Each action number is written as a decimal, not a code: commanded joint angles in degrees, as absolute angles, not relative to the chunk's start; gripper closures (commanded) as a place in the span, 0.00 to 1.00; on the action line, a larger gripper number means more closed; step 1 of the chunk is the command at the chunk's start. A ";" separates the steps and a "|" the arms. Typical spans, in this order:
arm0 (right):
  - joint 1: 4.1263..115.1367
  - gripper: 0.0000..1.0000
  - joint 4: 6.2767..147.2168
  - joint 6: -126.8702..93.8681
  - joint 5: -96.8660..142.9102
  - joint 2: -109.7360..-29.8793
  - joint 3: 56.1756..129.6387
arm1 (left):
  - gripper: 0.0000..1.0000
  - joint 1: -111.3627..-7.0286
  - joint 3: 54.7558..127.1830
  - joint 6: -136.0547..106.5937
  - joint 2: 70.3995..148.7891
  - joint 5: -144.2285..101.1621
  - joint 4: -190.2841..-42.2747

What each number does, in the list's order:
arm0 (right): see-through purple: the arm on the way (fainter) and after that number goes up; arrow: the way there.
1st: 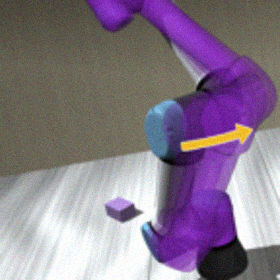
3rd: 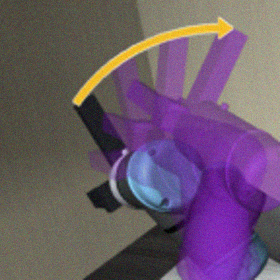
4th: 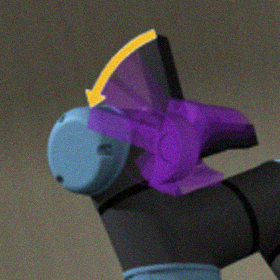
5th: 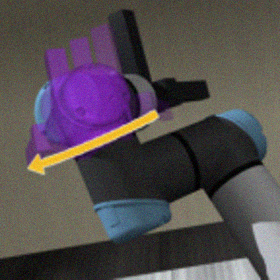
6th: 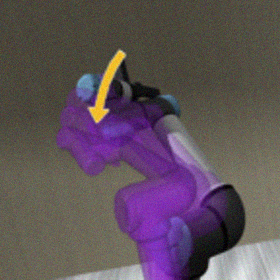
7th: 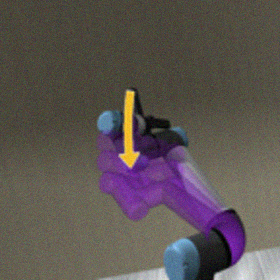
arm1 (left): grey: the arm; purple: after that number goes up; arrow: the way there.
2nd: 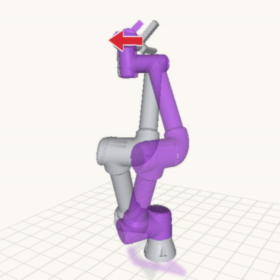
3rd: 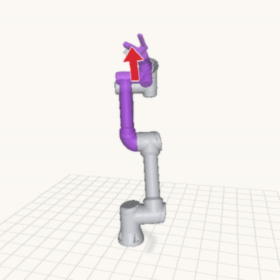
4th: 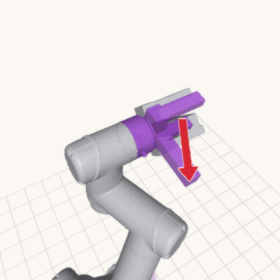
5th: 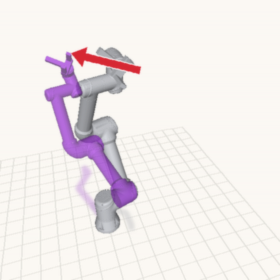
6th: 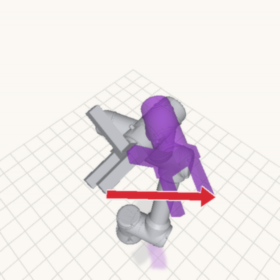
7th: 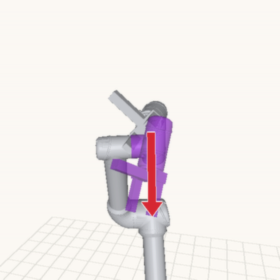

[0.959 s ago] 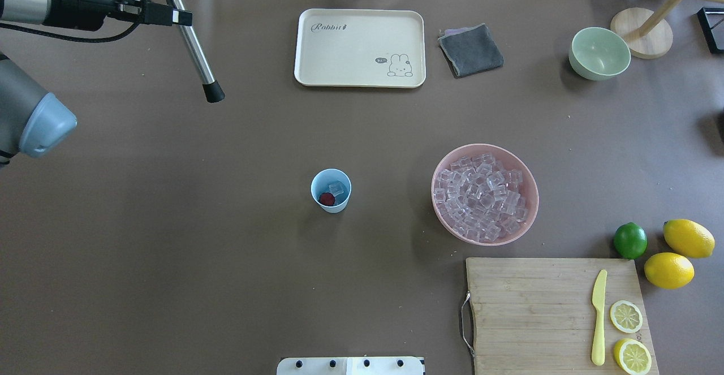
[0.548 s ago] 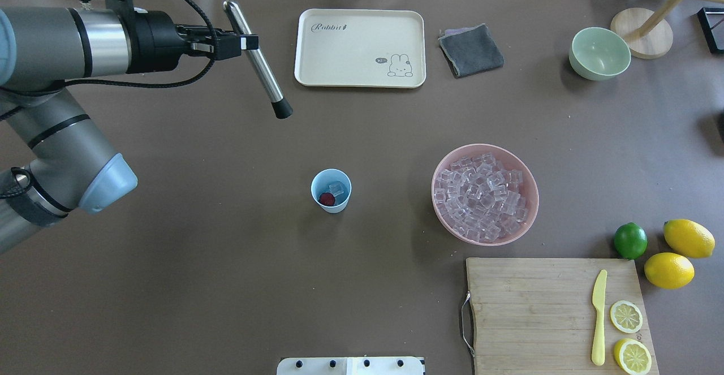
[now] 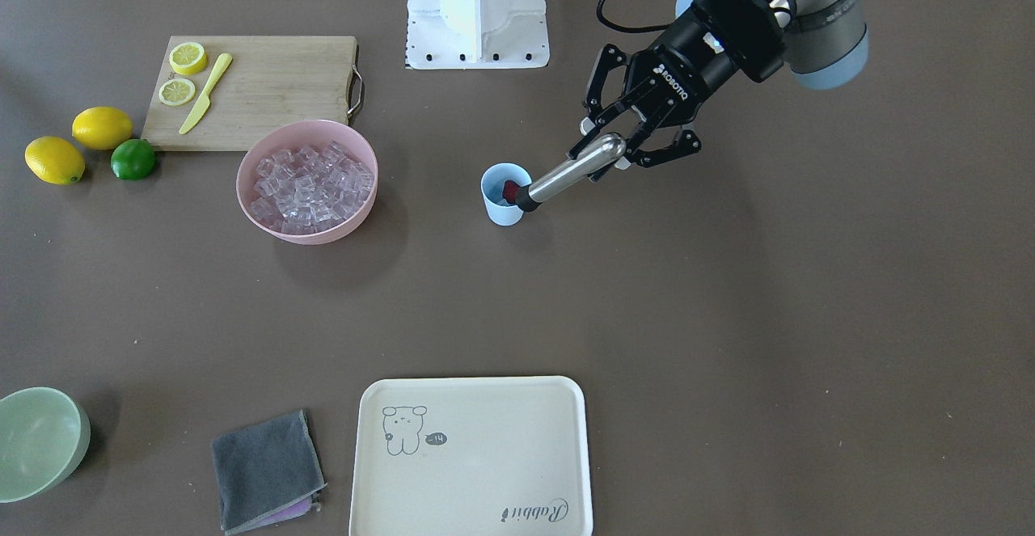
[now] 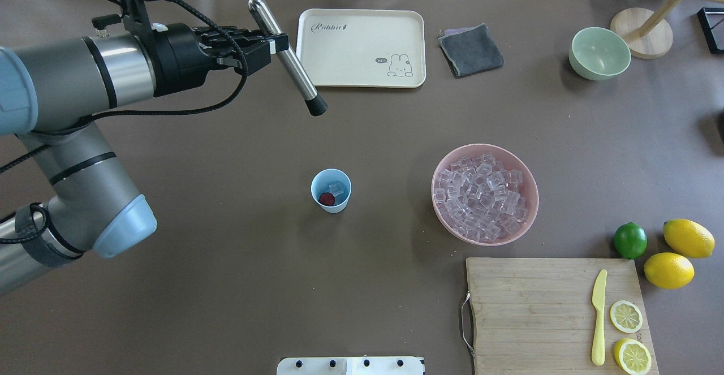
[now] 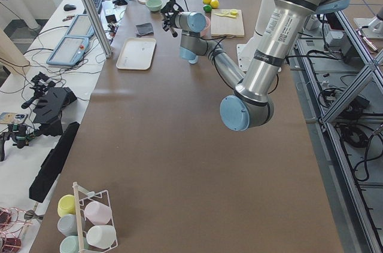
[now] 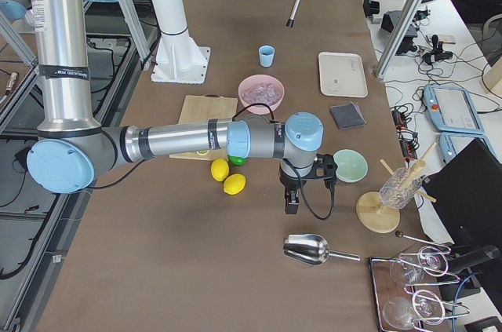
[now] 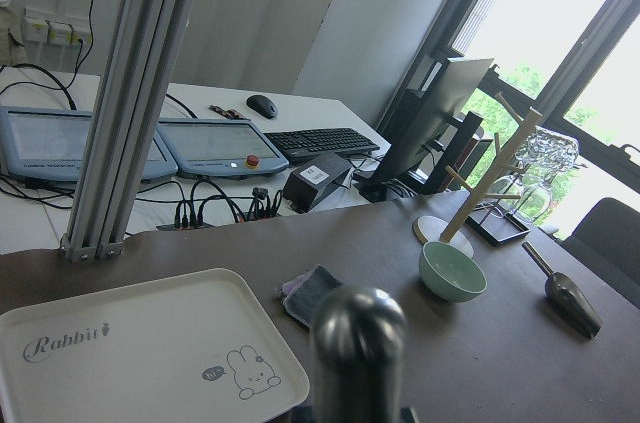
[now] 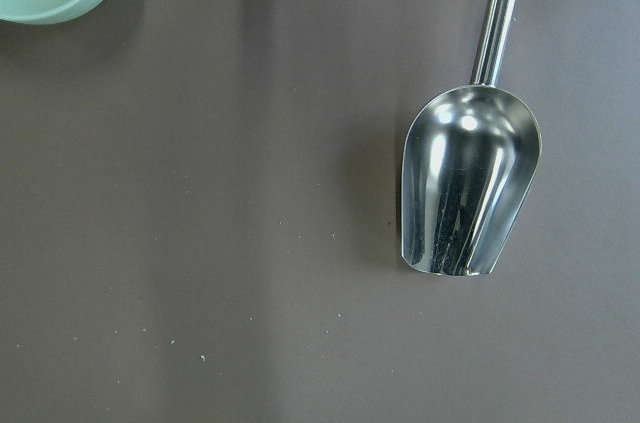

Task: Mash ice and strawberries in cup
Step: 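Lift the metal rod upright and carry it over the cup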

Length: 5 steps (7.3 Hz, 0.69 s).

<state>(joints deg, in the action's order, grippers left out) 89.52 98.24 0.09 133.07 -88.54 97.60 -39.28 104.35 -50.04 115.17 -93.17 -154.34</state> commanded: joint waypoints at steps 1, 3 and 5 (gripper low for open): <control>89.47 0.00 98.26 0.00 133.07 -88.86 96.69 | 0.68 -26.77 105.12 -41.18 116.09 -78.89 -152.16; 89.56 0.00 98.26 0.00 133.50 -89.12 96.33 | 0.69 -26.54 112.88 -38.94 115.84 -79.19 -136.94; 89.56 0.00 98.26 0.09 133.15 -88.95 95.98 | 0.69 -26.28 118.92 -37.44 116.46 -79.90 -124.29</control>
